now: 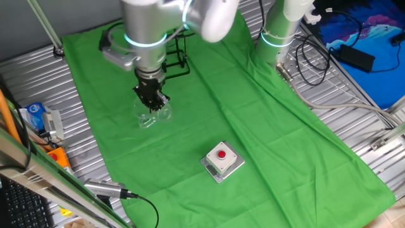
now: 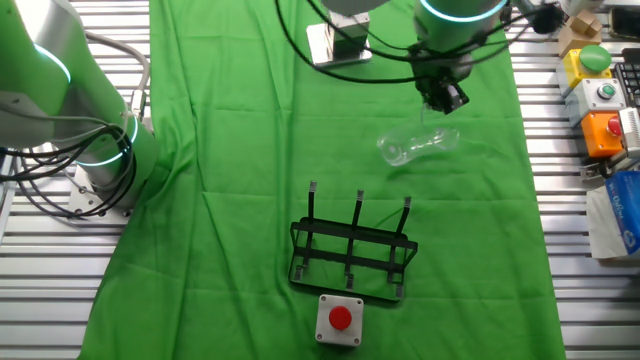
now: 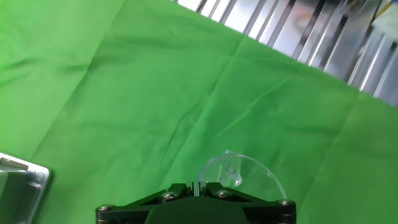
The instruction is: Take the cup off the cup rack
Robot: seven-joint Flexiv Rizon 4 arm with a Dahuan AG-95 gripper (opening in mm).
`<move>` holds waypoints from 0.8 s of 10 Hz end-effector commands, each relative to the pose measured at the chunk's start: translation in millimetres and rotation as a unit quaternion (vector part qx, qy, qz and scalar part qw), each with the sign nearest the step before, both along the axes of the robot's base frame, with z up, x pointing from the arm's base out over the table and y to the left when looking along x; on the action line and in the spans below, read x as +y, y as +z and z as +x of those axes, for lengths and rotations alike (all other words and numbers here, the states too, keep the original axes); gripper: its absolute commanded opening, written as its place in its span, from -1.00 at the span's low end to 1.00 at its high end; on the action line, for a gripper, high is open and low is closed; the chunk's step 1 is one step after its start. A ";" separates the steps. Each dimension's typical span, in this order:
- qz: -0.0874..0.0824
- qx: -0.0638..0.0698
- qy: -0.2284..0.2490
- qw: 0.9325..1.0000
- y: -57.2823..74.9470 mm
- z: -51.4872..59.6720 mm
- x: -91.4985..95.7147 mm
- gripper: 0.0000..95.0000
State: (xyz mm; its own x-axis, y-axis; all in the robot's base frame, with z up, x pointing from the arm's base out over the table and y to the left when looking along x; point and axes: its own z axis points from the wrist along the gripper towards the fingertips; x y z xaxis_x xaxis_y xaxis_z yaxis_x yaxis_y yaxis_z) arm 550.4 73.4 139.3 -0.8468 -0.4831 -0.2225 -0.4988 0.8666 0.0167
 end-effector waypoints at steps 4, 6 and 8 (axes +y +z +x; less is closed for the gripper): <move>-0.002 -0.096 0.017 0.995 25.8 22.8 13.7 -1.00; -0.002 -0.101 0.022 0.995 23.4 30.8 14.8 -1.00; -0.003 -0.102 0.024 0.995 18.5 38.6 16.3 -1.00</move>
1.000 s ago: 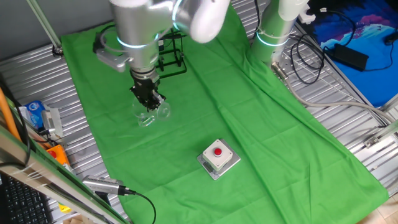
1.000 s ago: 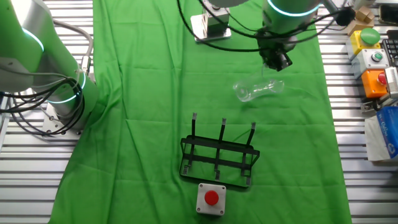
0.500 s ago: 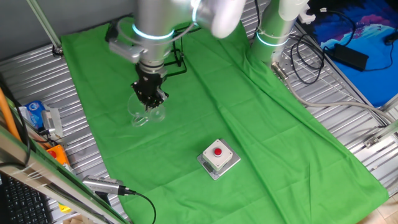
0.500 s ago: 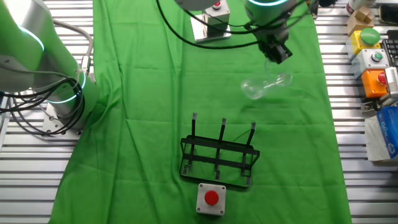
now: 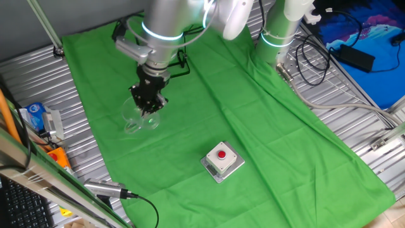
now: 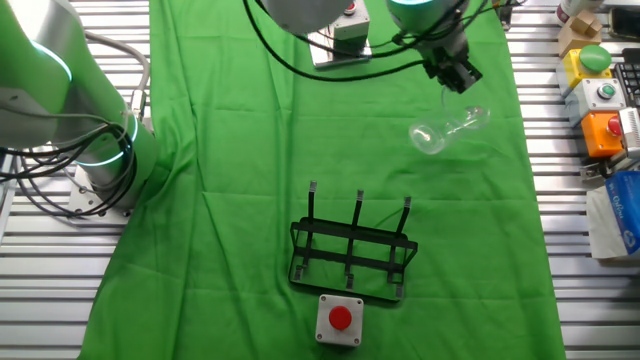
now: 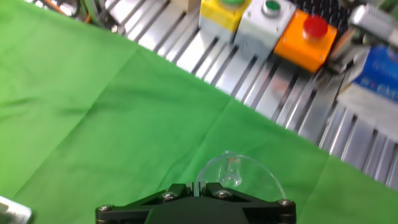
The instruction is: Take the cup off the cup rack
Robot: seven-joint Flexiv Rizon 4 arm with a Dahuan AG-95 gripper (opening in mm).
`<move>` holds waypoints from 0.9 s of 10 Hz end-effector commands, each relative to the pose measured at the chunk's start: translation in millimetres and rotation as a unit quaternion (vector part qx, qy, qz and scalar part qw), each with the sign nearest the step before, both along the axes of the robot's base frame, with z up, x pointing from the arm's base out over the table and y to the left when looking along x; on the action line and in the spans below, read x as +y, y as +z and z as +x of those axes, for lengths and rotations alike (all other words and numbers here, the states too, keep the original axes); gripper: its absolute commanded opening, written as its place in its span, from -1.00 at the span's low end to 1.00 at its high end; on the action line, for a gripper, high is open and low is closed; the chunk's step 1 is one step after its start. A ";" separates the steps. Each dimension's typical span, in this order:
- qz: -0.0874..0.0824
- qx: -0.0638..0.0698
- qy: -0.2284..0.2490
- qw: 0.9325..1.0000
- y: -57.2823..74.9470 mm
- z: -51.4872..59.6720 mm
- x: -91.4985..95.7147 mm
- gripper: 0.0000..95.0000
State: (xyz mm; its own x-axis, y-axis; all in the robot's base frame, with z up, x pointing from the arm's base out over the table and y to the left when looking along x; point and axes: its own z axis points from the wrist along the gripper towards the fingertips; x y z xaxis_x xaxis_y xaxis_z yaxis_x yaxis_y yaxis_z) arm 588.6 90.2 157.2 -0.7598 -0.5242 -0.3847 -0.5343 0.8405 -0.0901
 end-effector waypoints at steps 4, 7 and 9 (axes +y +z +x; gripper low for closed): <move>-0.003 -0.007 -0.004 1.000 -2.9 12.3 8.4 -1.00; -0.002 -0.012 0.000 1.000 -9.0 14.4 8.2 -1.00; 0.001 -0.013 0.001 1.000 -10.5 14.3 7.7 -1.00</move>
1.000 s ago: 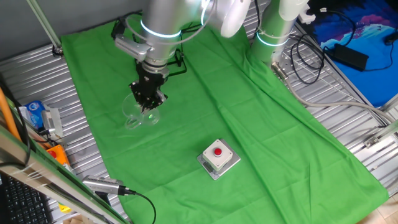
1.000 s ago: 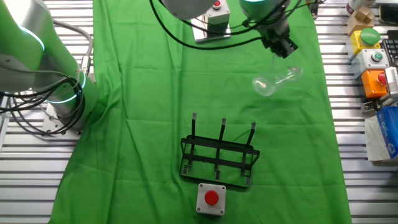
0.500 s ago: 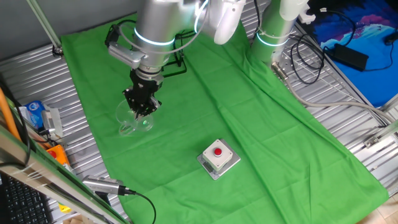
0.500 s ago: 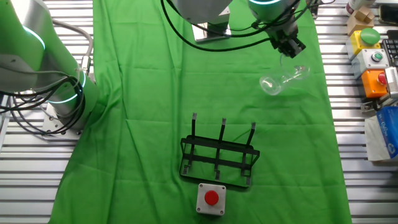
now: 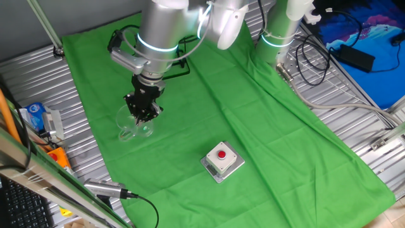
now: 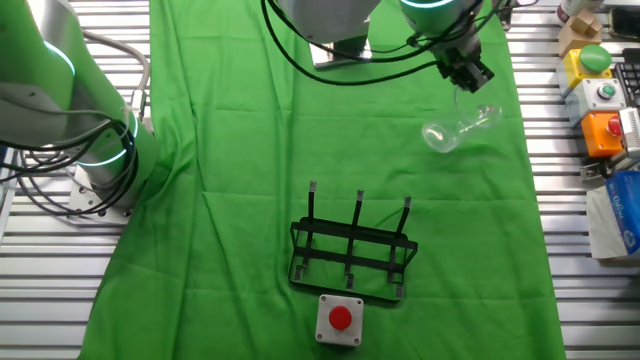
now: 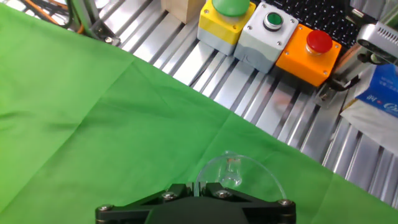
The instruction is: Take the cup off the cup rack
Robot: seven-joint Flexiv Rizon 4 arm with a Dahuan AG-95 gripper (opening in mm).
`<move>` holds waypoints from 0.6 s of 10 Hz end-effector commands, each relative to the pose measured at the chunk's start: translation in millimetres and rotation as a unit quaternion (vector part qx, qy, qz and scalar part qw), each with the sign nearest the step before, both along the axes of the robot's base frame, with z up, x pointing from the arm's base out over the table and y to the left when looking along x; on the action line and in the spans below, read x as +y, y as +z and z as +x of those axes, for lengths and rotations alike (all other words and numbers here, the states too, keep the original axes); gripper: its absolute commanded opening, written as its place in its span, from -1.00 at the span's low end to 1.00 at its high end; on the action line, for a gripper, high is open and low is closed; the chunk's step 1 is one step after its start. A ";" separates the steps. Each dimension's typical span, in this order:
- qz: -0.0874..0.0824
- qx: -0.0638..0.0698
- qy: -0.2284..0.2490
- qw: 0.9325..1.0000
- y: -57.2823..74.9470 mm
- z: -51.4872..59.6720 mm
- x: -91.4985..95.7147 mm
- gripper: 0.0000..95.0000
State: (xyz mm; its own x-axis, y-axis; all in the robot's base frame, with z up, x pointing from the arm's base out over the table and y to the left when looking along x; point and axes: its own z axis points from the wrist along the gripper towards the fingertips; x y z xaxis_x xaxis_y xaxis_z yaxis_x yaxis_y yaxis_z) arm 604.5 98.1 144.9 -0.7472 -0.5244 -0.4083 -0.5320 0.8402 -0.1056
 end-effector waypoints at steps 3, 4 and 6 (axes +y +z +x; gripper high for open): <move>-0.003 0.013 0.000 1.000 -0.8 -4.6 -2.1 -0.60; 0.000 0.013 0.000 1.000 -1.9 -6.4 -3.0 -0.60; 0.002 0.009 -0.001 1.000 -4.5 -10.9 -5.4 -0.60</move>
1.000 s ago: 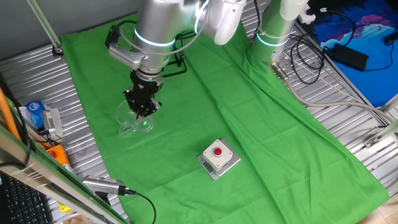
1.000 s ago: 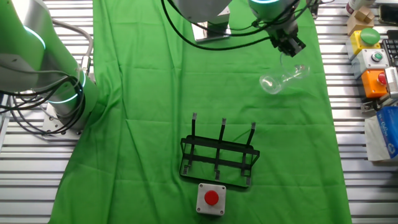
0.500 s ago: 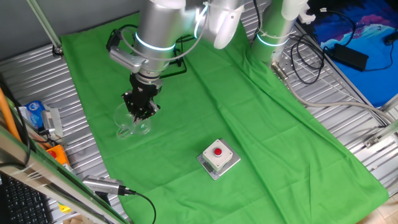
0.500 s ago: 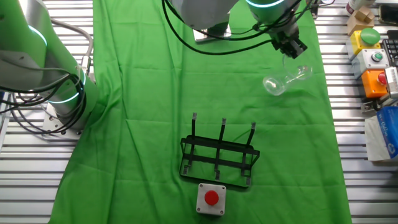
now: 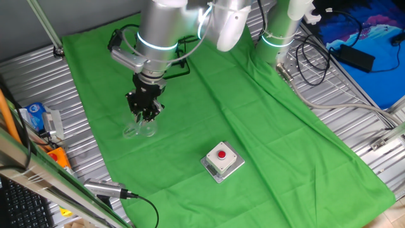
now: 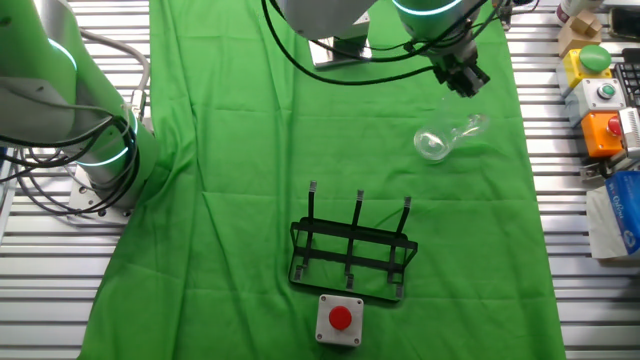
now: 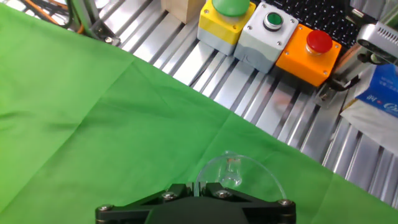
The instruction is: Take the cup off the cup rack
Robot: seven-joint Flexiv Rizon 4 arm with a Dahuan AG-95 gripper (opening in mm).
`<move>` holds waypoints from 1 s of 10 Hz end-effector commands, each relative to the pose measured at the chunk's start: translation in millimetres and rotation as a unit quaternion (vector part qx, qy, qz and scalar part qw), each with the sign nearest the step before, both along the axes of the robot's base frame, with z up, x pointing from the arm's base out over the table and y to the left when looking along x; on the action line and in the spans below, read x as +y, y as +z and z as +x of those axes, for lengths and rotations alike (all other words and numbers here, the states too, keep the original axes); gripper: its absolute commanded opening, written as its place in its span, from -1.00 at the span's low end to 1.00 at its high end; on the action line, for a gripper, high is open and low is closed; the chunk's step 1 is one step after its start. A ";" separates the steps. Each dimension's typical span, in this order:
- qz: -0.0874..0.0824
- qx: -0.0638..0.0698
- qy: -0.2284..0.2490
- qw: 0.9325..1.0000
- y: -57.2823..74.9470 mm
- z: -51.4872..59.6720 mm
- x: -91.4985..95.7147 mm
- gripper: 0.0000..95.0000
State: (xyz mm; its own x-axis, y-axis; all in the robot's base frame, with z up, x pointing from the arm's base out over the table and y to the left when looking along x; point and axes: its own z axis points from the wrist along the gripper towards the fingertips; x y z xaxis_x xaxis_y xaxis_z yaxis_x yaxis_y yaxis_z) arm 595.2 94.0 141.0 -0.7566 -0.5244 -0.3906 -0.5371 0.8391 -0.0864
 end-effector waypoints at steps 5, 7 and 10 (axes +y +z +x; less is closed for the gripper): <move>0.002 0.175 0.007 0.985 8.1 -14.1 -11.2 -0.20; 0.001 0.210 0.009 0.978 19.4 -19.5 -15.1 -0.60; 0.015 0.269 0.008 0.963 39.6 -33.3 -22.8 -0.60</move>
